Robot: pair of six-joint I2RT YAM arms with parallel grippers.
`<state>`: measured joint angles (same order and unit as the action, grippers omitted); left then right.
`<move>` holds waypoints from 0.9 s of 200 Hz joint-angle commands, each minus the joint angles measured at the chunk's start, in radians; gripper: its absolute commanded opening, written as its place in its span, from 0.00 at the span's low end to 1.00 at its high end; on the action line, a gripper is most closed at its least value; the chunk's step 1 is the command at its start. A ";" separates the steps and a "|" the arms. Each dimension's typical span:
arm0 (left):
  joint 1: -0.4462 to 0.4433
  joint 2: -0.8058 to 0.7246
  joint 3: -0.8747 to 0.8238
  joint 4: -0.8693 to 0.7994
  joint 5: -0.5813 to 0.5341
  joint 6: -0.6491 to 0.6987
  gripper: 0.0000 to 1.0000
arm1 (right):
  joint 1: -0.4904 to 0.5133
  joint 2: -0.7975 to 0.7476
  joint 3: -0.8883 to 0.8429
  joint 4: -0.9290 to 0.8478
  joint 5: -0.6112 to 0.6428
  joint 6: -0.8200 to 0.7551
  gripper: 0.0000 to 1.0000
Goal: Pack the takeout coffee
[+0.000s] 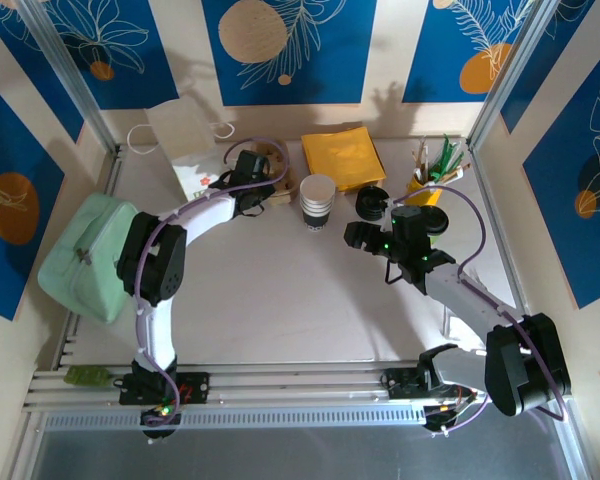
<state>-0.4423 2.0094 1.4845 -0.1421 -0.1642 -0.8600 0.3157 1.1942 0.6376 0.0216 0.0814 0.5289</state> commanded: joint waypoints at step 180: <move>0.014 0.030 0.031 0.055 0.041 -0.040 0.25 | -0.012 -0.007 0.031 -0.020 -0.012 0.006 0.84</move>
<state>-0.4404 2.0380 1.4879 -0.1101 -0.1345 -0.8867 0.3088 1.1942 0.6395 0.0109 0.0792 0.5289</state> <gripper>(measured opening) 0.251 0.836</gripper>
